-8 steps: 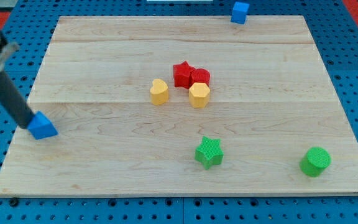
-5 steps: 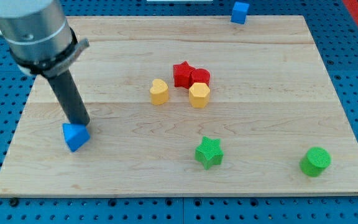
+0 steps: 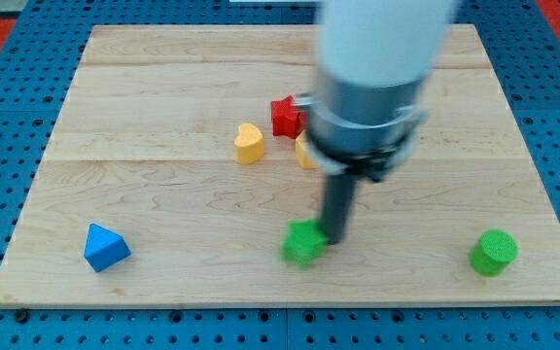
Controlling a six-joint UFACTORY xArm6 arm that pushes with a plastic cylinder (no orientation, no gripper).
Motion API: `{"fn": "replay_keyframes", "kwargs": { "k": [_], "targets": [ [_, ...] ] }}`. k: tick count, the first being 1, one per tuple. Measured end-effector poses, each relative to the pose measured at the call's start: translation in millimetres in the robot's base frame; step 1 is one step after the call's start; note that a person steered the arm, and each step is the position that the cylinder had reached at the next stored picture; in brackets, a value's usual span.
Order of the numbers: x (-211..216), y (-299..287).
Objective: Move the green blocks diagonal top left to the blue triangle
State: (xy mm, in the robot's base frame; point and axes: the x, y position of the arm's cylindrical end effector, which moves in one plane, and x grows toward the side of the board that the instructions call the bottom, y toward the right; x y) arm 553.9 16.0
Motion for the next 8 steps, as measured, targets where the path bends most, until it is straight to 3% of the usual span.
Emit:
{"fn": "replay_keyframes", "kwargs": {
  "k": [1,2,3,4,5,6,7,8],
  "targets": [
    [20.4,-50.6],
    [36.0,-21.4],
    [48.7,-83.8],
    [10.4,-136.9],
    [5.4,-98.9],
    [-45.7,10.6],
    [-67.5,138.2],
    [-21.0,220.4]
  ]
}}
